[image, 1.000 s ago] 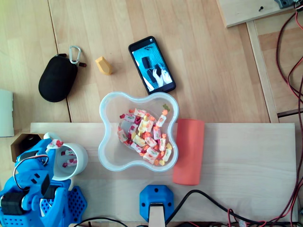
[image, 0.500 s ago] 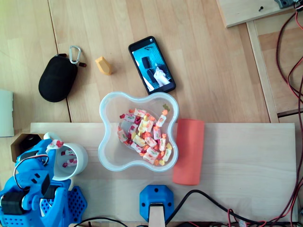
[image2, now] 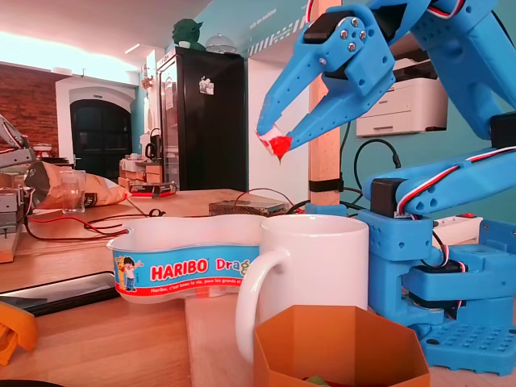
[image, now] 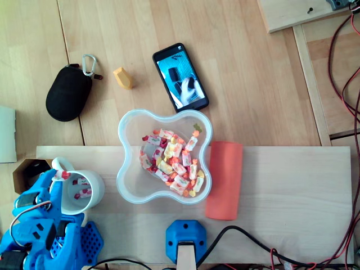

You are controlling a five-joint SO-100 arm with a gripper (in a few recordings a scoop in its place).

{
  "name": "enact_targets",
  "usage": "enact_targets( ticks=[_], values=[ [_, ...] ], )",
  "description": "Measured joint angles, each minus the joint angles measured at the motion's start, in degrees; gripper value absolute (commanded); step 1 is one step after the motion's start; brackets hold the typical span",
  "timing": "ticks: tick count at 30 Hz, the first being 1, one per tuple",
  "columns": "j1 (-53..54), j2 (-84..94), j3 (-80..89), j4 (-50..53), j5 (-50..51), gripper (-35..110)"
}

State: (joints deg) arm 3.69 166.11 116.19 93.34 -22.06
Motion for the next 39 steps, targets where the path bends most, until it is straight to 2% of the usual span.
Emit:
enact_targets(
  ticks=[20,24,33,39],
  values=[
    [0.0,2.29,5.27,-0.35,-4.22,-4],
    [1.49,2.29,5.19,-0.53,-10.55,-4],
    [19.42,2.29,5.19,-0.53,-27.16,-4],
    [21.71,2.29,4.92,-2.37,-37.35,-4]
  ],
)
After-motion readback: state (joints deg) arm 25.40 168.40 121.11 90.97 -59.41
